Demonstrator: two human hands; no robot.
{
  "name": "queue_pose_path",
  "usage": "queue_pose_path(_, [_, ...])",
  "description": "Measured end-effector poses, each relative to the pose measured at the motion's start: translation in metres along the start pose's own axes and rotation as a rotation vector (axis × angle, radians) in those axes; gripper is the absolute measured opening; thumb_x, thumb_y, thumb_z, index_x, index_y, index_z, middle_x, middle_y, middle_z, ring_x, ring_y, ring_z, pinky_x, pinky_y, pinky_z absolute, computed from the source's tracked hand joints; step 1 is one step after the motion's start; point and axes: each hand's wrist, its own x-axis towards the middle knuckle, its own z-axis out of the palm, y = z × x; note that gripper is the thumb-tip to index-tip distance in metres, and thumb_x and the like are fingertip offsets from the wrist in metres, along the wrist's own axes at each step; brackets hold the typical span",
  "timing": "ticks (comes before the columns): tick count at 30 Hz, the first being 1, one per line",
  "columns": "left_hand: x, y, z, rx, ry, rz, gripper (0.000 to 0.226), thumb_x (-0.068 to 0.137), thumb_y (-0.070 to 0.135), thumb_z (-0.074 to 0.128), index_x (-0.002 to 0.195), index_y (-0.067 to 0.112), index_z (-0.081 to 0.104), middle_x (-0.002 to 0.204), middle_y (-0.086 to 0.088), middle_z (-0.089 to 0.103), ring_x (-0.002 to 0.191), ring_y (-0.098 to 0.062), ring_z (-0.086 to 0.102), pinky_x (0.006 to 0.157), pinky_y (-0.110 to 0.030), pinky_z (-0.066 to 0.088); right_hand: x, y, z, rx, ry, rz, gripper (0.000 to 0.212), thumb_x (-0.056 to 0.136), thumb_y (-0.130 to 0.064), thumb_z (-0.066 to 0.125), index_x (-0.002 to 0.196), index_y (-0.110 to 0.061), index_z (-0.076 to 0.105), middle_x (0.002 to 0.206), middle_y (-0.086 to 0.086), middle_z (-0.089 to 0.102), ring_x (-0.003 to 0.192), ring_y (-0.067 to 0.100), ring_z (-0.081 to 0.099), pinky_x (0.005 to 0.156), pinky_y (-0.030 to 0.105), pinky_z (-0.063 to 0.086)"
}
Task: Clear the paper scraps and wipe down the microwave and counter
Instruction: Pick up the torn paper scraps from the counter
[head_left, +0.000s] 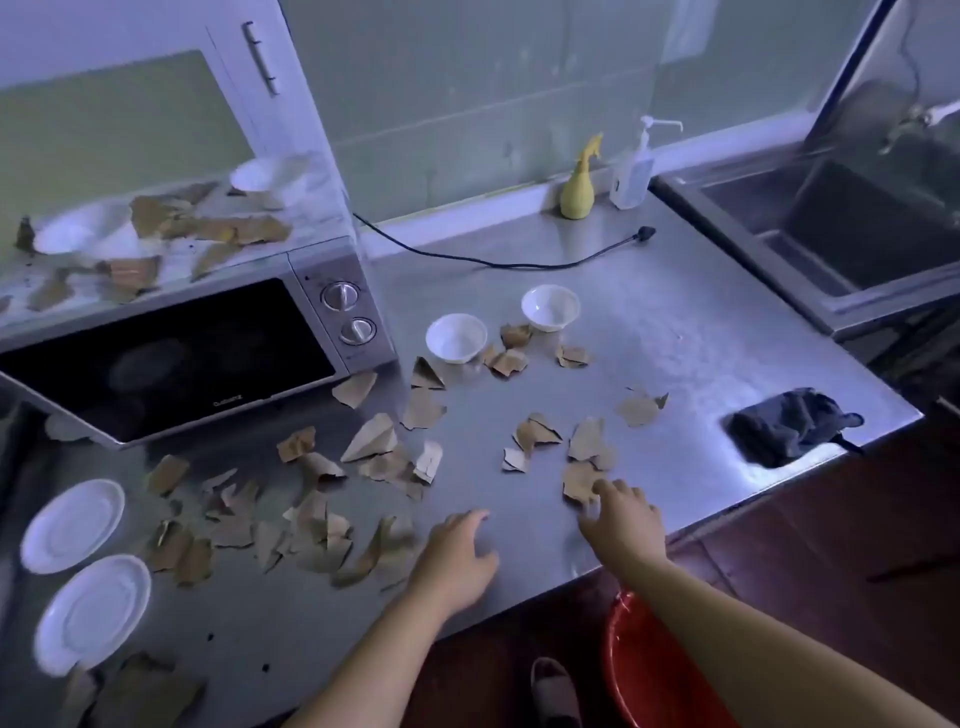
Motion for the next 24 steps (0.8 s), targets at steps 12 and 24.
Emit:
queue_pose_path(12, [0.030, 0.001, 0.017, -0.050, 0.087, -0.135, 0.053, 0.091, 0.019, 0.062, 0.141, 0.022, 0.049, 0.143, 0.001, 0.042, 0.137, -0.013, 0.040, 0.108, -0.015, 0.024, 0.058, 0.015, 0.007, -0.230, 0.031, -0.226, 0.029, 0.093, -0.027, 0.052, 0.117, -0.026, 0.068, 0.122, -0.002, 0.066, 0.114, 0.027, 0.054, 0.093, 0.042, 0.035])
queue_pose_path(24, [0.061, 0.010, 0.018, -0.101, 0.068, -0.206, 0.037, 0.090, 0.020, 0.061, 0.126, 0.026, 0.061, 0.129, 0.006, 0.058, 0.116, -0.013, 0.057, 0.094, -0.022, 0.042, 0.054, 0.018, 0.011, 0.043, -0.022, -0.228, 0.026, 0.097, -0.027, 0.053, 0.111, -0.030, 0.074, 0.109, -0.004, 0.071, 0.105, 0.025, 0.059, 0.083, 0.033, 0.032])
